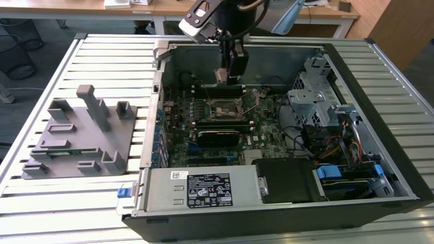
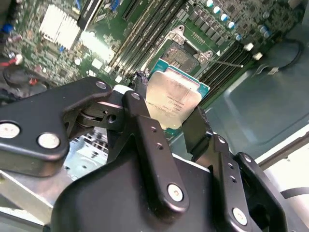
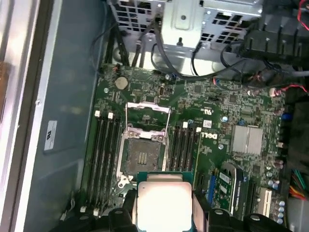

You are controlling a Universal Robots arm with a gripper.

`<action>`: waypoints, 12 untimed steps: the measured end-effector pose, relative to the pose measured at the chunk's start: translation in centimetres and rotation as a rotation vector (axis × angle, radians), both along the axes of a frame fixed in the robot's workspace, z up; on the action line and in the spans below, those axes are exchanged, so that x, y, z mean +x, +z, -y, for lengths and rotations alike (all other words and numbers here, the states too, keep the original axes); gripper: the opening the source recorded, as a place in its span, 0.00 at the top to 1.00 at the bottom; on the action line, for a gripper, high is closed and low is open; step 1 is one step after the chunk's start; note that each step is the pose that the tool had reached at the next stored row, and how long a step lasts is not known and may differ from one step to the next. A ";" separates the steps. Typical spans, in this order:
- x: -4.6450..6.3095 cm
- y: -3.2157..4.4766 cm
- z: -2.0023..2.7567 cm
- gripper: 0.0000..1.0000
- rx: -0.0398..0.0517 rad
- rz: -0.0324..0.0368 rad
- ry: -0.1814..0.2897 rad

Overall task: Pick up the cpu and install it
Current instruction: 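Place the cpu into insertion slot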

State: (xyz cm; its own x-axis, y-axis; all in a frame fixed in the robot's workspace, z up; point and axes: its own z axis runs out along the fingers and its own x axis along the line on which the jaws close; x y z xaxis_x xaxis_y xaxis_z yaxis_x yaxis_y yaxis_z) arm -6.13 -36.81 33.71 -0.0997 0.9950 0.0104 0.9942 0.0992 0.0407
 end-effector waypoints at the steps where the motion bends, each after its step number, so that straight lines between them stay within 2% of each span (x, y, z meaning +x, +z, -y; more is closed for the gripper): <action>1: 0.0 -0.04 -0.04 0.46 0.0001 0.0000 -0.010; 6: 0.0 -0.54 -0.42 0.46 0.0011 0.0001 -0.029; 12: 0.0 -1.32 -1.48 0.46 0.0010 0.0000 -0.037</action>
